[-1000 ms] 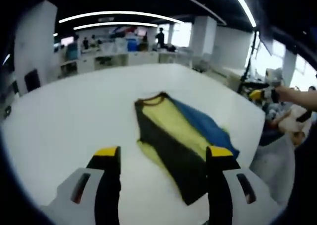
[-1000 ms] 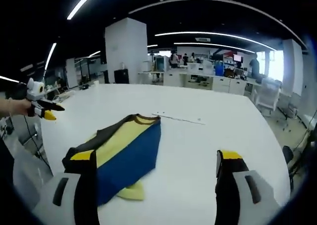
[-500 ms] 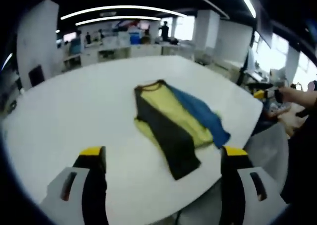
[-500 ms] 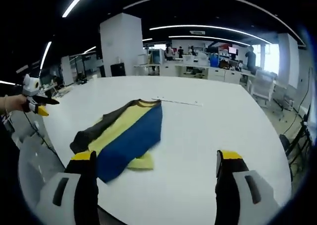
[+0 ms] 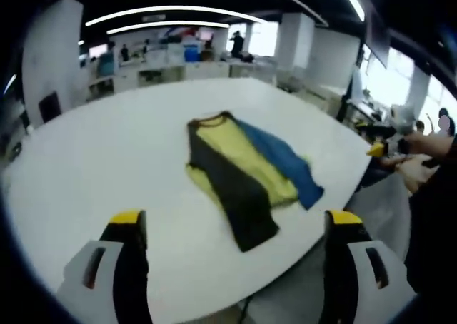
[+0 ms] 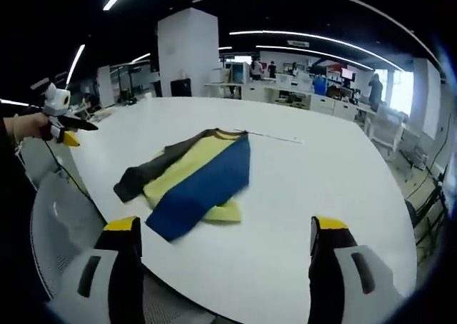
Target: Fold the garment on the visible template until the final outline fits inside the template.
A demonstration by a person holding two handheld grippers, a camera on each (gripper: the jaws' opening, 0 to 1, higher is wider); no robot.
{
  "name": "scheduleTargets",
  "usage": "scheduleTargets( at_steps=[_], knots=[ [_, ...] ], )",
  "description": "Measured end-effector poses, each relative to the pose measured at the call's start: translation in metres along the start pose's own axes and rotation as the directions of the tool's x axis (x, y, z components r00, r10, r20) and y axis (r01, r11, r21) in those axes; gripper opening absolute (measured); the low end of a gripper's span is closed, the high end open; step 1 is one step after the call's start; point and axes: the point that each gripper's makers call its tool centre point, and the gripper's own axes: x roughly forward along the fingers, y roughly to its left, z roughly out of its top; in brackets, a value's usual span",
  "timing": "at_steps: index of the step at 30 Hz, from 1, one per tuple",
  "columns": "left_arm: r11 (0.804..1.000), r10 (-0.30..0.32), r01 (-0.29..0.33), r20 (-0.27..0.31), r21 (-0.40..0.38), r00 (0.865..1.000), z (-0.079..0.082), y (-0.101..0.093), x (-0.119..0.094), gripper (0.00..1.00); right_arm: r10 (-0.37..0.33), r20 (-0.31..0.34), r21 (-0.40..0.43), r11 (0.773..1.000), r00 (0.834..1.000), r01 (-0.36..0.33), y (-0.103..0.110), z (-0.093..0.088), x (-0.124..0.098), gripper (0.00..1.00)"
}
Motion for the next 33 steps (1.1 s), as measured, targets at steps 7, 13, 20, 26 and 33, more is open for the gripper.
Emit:
scheduleTargets(
  at_steps=[7,13,20,26,33],
  knots=[
    [1.0,-0.002,0.002,0.001,0.003,1.0,0.001,0.001,0.0,0.99,0.045,-0.028,-0.043,0.998,0.999,-0.046,0.018,-0.003,0.01,0.92],
    [1.0,-0.009,0.009,-0.009,-0.002,1.0,-0.004,0.0,0.0,0.99,0.099,-0.055,-0.083,0.991,0.994,-0.104,0.037,-0.002,0.02,0.83],
    [1.0,-0.015,0.014,-0.021,-0.017,1.0,-0.014,-0.002,-0.005,0.99,0.182,-0.088,-0.125,0.973,0.979,-0.192,0.066,-0.002,0.042,0.7],
    [0.999,-0.005,0.004,-0.039,-0.035,0.999,-0.027,0.005,-0.013,0.99,0.251,-0.156,-0.176,0.944,0.955,-0.277,0.094,-0.012,0.066,0.6],
    [0.999,0.002,-0.004,-0.047,-0.053,0.999,-0.034,0.014,-0.019,0.99,0.307,-0.205,-0.175,0.923,0.929,-0.343,0.118,-0.024,0.088,0.47]
  ],
)
